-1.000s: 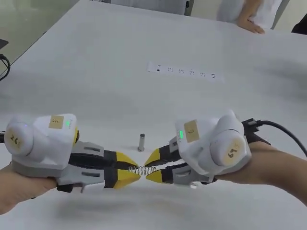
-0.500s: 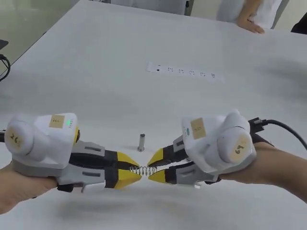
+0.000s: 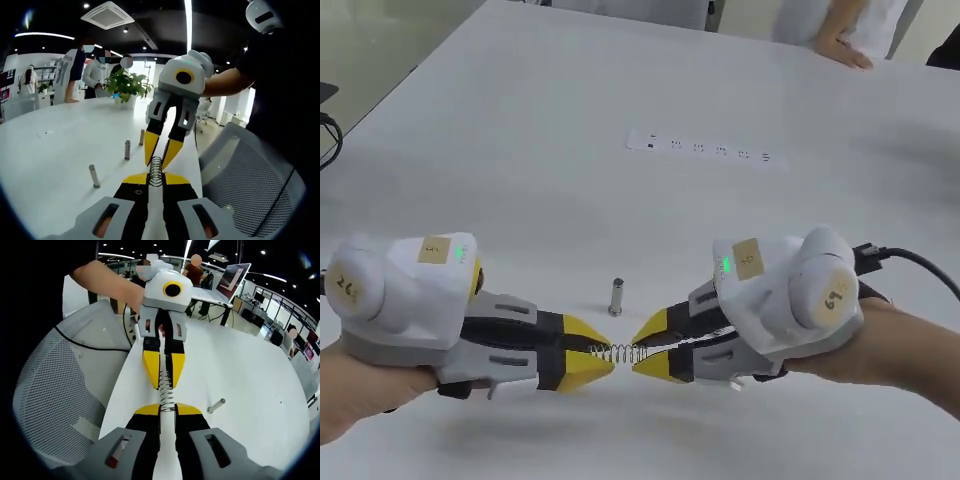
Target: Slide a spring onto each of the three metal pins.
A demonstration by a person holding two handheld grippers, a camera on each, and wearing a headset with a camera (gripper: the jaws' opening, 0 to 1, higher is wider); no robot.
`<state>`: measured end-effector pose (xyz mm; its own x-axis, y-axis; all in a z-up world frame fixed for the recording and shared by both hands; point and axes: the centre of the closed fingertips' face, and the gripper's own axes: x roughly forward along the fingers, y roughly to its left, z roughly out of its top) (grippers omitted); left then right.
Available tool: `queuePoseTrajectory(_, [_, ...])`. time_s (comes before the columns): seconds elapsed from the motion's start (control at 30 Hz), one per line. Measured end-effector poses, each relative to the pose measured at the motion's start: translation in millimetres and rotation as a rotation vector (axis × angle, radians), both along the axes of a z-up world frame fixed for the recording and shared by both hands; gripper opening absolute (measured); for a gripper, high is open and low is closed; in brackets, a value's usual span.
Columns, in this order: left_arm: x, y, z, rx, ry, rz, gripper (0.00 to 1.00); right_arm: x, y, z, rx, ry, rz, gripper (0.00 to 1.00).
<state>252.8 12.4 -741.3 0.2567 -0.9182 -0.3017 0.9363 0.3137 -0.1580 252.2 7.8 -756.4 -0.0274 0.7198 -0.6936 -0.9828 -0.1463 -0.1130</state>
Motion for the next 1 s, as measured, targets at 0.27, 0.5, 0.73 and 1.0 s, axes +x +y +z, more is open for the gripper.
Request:
queuePoseTrajectory(0.27, [1.4,-0.6,1.4,-0.018,-0.002,0.004,0.01,1.6,-1.3,7.9,-0.012,0.017,-0.03,0.06])
queuePoseTrajectory(0.5, [0.5,-0.7,-7.0,0.017,0.001,-0.001,0.01,-1.4,1.9,14.2,-0.036,-0.002,-0.004,0.06])
queuePoseTrajectory(0.73, [-0.5,-0.6,-14.5,0.049,-0.005,-0.006,0.01,-6.6,10.8,23.3,-0.06,-0.051,0.049,0.06])
queuePoseTrajectory(1.0, [1.8,-6.1,-17.4,0.068,-0.02,-0.013,0.01,-7.6,17.4,28.8,-0.088,-0.075,0.084,0.06])
